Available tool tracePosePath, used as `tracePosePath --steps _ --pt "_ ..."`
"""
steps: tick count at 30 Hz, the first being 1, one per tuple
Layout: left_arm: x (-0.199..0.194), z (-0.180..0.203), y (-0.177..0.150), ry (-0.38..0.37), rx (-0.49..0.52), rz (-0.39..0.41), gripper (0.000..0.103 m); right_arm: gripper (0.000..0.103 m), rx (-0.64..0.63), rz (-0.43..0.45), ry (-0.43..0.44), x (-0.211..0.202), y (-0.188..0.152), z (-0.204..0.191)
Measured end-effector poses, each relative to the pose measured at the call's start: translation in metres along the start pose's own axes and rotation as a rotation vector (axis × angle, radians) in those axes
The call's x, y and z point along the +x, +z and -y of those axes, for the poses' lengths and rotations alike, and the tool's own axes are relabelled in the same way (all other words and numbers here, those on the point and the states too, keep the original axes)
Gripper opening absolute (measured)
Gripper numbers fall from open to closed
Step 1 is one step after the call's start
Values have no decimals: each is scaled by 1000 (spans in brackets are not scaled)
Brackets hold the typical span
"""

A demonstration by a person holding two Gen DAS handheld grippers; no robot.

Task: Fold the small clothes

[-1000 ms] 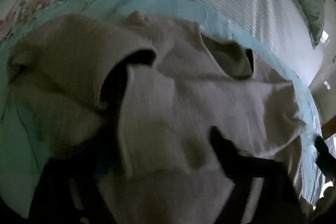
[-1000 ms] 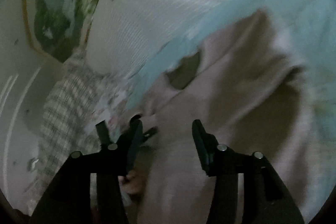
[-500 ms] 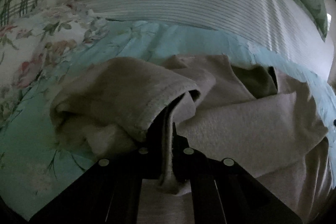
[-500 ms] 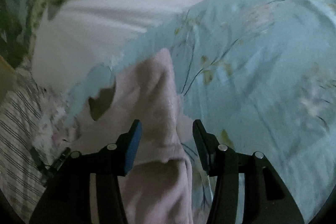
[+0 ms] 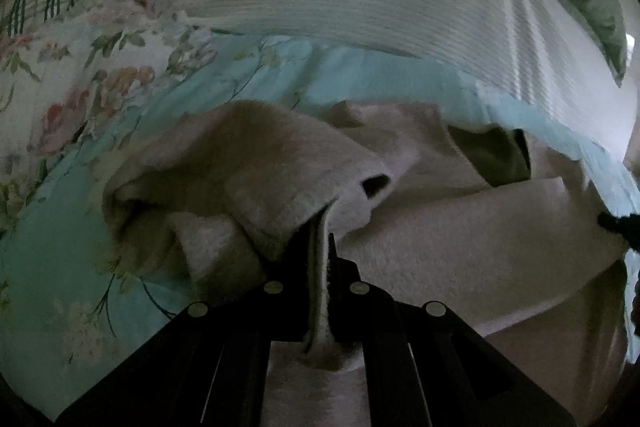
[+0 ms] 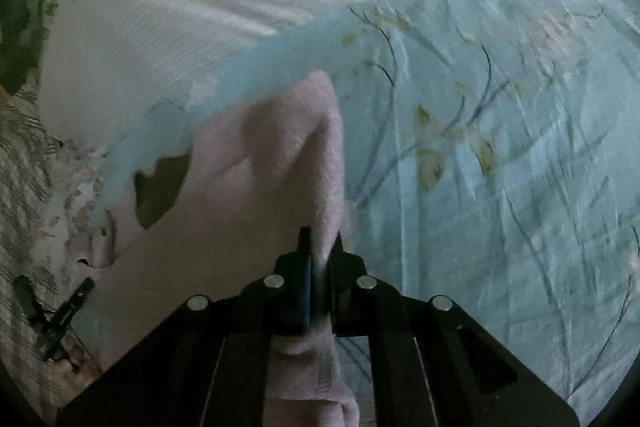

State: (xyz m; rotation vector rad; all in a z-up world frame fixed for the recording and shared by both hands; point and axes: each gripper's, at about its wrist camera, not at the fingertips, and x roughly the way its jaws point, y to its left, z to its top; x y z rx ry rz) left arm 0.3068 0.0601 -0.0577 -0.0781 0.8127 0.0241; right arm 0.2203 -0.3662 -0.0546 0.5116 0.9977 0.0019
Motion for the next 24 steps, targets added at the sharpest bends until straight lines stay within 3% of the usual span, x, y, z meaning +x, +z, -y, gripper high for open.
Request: tracePosePath --steps 3,7,8,9,12,18,24 --pt "5 8 -3 29 26 -21 6 16 1 -25 -47 0 -6 -2" --pt "-9 -4 -13 -11 -10 -44 13 54 -16 37 -14 -34 -20 -14" --pt "-15 -7 -15 -8 -13 -37 18 56 -28 53 -1 -44 -25 -20" --pt "-26 -12 -18 8 -15 -23 31 56 -37 60 21 -53 -31 -26" --pt "-50 -30 -21 47 -36 19 58 56 -42 46 99 -69 -51 -42" --pt "-72 -49 -8 53 -50 53 73 56 -46 -18 202 -71 -93 -74" --pt "-52 -8 15 34 88 37 88 56 -66 -72 244 -61 -113 -96"
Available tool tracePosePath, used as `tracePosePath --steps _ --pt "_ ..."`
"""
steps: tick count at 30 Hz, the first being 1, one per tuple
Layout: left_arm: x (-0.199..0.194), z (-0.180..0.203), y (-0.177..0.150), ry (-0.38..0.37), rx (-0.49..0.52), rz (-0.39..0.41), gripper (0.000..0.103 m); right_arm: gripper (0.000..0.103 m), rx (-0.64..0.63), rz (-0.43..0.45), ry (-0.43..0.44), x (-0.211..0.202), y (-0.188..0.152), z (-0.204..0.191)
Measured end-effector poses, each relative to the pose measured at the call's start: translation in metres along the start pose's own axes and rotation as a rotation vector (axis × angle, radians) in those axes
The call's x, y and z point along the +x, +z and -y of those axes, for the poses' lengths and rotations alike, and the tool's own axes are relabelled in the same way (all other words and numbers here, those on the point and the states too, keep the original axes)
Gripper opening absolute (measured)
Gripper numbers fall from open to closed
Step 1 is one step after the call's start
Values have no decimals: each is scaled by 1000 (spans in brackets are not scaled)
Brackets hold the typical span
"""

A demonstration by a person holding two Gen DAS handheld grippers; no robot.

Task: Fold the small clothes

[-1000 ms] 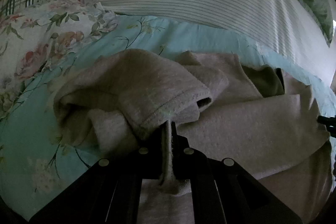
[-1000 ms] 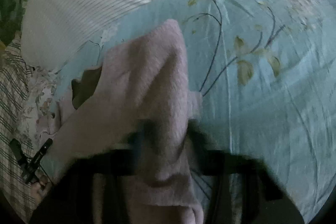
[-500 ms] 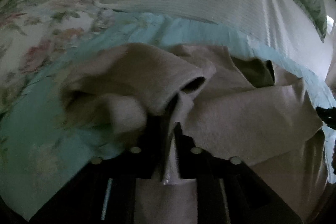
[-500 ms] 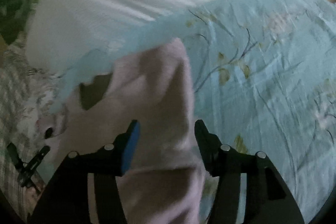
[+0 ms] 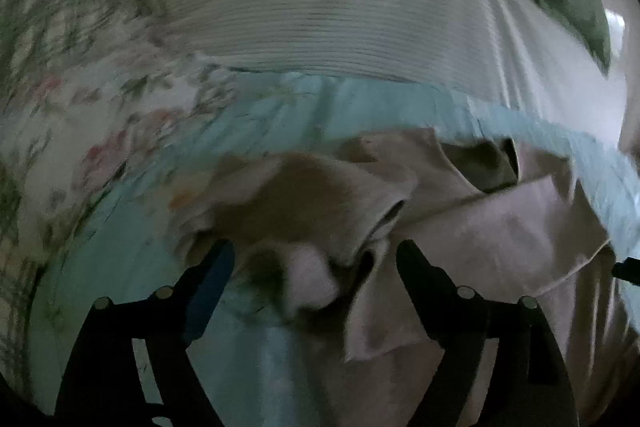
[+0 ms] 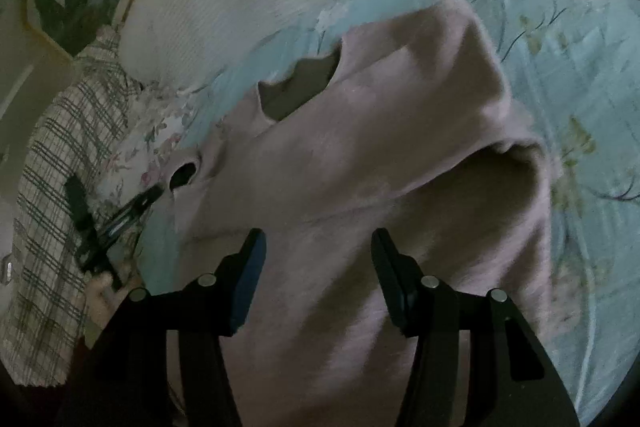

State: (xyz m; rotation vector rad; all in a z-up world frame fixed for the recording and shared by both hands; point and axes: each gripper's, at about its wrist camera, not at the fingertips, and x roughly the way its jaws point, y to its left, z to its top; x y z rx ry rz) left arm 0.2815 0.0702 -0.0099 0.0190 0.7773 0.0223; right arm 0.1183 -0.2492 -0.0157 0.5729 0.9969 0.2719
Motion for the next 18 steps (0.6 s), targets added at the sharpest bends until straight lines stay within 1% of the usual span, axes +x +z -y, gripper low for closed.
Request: tracePosePath --steps 3,4,5,7,8,9,10,11,14,15,16,18 --pt "22 23 10 41 63 -21 90 56 3 -16 5 7 -2 -2" --pt "29 27 11 73 77 -27 90 56 3 -18 6 8 -3 -3" --pt "39 29 13 128 89 -41 90 56 1 -18 6 8 -4 -3" --pt "60 24 16 187 81 -85 67 56 -3 -14 8 6 -4 -4" --pt "66 18 16 178 61 -105 35 56 -5 -9 9 5 -4 -4" --pt "70 10 18 159 28 -127 9 56 -6 -5 9 4 -3 -4" --pt "71 1 19 138 -15 -133 9 56 -9 -2 10 3 -2 -5" --pt "67 -7 21 130 -44 -119 8 56 -10 1 12 2 -2 -5" --pt "47 -19 31 141 -84 -57 5 56 -10 11 17 -1 -3 -7" --pt "39 -21 35 129 -99 -40 5 56 -9 19 20 -3 -3 -8" --pt "25 -19 41 100 -116 -17 4 56 -7 30 22 -5 -3 -8" --pt "4 -6 54 59 -110 22 4 56 4 58 27 -13 -2 -7"
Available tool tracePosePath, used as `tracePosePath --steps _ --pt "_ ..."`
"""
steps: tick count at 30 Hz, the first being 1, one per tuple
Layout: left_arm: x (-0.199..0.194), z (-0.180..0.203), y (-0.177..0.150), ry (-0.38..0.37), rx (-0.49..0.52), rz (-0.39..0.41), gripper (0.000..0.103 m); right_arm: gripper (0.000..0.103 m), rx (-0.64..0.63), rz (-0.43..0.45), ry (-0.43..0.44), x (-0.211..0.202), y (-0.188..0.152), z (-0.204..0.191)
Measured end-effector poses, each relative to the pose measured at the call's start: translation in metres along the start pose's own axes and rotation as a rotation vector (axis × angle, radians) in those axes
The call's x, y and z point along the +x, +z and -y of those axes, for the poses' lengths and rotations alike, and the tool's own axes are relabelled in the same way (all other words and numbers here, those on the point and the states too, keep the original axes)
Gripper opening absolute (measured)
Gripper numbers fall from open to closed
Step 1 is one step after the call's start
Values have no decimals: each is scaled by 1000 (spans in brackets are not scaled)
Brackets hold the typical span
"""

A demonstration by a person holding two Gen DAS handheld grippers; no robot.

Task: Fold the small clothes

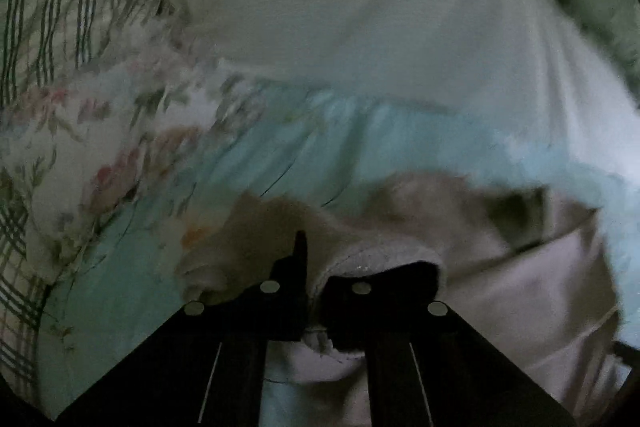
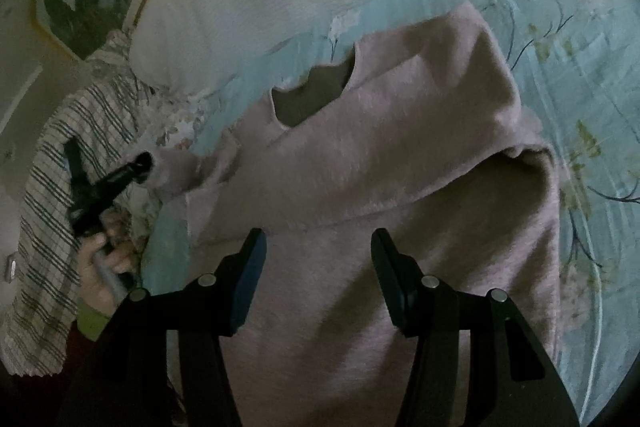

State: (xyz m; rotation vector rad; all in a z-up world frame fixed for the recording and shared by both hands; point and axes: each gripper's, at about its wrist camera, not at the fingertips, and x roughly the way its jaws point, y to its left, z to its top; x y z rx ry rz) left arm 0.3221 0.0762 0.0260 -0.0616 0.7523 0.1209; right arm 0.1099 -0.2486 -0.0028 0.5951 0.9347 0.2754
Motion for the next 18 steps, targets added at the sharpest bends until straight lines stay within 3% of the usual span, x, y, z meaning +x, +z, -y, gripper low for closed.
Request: tracePosePath --steps 5,9,14,18 --pt "-63 71 24 -176 60 107 4 56 38 91 -17 -32 5 13" --pt "-83 144 18 -347 101 96 5 56 100 172 -61 -63 7 36" --pt "-49 229 -23 -446 153 -2 5 56 155 200 -108 -82 8 64" --pt "-8 271 -57 -429 193 -82 5 56 167 198 -116 -86 10 76"
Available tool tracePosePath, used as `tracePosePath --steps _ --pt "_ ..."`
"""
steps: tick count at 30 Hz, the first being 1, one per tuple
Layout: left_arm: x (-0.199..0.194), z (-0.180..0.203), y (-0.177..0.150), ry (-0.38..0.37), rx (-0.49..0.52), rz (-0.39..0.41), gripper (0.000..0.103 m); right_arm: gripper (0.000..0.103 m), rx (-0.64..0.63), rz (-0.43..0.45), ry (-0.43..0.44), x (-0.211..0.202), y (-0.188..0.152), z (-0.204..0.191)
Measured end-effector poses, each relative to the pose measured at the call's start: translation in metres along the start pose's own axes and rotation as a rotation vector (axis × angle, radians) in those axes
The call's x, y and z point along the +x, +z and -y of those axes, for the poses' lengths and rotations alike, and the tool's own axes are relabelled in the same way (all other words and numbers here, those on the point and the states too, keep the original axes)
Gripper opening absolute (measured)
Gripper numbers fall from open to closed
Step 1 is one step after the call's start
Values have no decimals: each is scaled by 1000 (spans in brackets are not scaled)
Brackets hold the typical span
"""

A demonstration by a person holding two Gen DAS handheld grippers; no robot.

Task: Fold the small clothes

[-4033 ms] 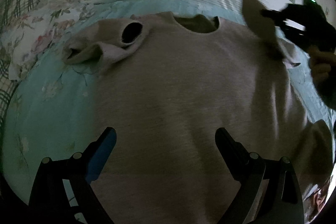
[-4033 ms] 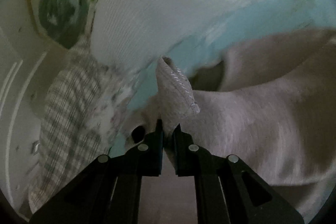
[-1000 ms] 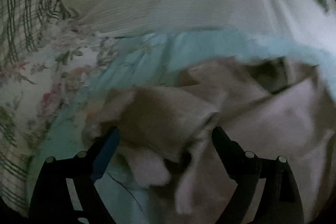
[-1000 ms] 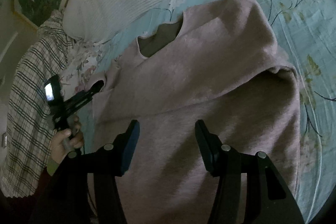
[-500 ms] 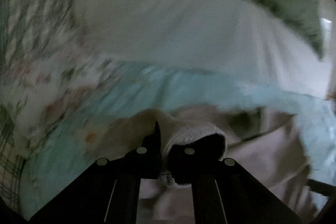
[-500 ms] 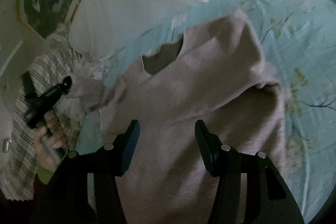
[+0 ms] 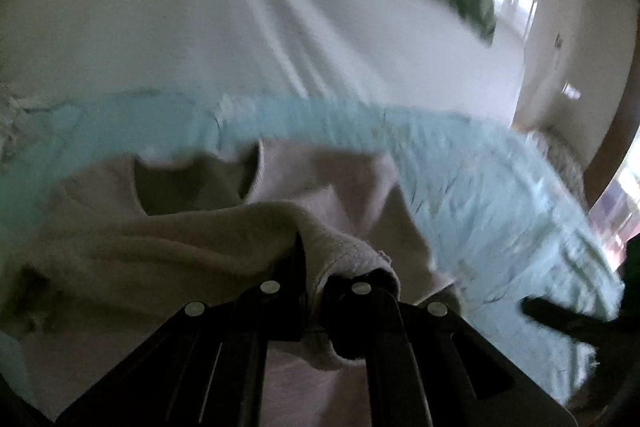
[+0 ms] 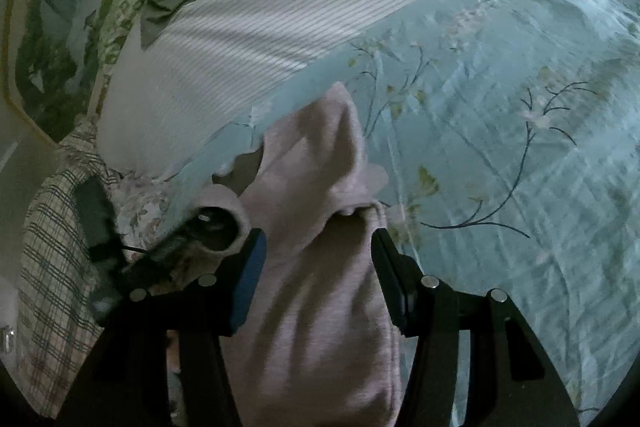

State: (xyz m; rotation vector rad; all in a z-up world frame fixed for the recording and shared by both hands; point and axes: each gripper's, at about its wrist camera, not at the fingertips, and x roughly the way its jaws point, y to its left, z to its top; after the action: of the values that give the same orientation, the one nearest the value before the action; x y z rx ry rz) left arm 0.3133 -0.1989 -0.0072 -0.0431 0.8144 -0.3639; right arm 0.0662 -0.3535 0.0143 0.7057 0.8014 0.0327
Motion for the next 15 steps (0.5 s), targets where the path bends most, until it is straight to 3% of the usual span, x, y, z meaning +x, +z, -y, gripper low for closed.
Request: tracePosePath --steps 4,5,7,9,11,15 --pt "28 2 -16 -12 5 -57 8 56 2 -17 11 8 1 0" --pt "30 1 -20 -16 7 -70 12 56 -4 -26 16 12 2 -3" --pt "30 -2 -26 -29 5 -94 28 56 -22 -48 29 21 1 -11" --pt "20 -8 -33 -14 -3 -100 66 56 -43 -78 48 31 0 -20" --pt "4 -20 -43 -1 -23 -78 72 56 -67 -109 61 42 0 -29" --pt "-26 -67 -69 50 -74 -77 72 61 -102 -185 51 72 -3 -44"
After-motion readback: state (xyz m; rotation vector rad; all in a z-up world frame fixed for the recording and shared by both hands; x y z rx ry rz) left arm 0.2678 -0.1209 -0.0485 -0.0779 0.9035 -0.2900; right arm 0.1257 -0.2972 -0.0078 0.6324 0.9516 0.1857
